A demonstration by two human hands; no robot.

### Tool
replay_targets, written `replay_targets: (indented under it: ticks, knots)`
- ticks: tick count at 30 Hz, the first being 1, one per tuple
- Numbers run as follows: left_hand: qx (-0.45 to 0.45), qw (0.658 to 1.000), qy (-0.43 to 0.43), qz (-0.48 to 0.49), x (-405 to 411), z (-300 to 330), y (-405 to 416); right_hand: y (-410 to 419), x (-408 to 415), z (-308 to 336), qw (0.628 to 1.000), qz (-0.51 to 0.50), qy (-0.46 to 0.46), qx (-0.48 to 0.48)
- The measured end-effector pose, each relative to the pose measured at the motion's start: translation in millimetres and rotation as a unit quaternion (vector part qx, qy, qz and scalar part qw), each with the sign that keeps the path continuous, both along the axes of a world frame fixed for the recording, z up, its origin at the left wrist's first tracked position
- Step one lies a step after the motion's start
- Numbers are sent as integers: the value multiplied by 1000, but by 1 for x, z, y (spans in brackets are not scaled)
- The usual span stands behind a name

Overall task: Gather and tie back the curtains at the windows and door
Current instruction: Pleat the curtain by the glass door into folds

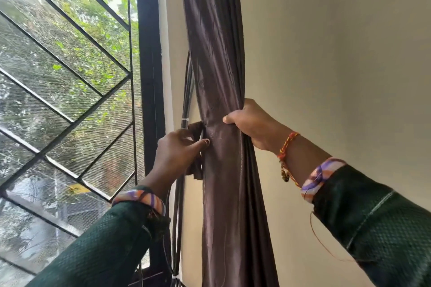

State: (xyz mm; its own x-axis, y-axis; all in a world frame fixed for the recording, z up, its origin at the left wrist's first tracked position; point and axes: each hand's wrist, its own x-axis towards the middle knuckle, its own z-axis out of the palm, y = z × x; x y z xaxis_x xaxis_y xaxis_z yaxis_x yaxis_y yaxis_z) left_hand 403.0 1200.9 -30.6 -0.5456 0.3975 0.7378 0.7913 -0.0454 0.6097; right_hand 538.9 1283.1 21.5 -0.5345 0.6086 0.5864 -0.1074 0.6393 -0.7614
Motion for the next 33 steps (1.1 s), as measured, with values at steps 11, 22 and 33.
replay_targets:
  ticks: [11, 22, 33]
  knots:
    - [-19, 983, -171, -62, 11, 35, -15, 2, 0, 2, 1000, 6, 2, 12]
    - [-157, 867, -303, -364, 22, 56, -42, -30, -11, 2, 985, 146, -83, 25]
    - [-147, 977, -135, -72, 27, 59, -55, -21, -8, 9, 919, 368, -74, -122]
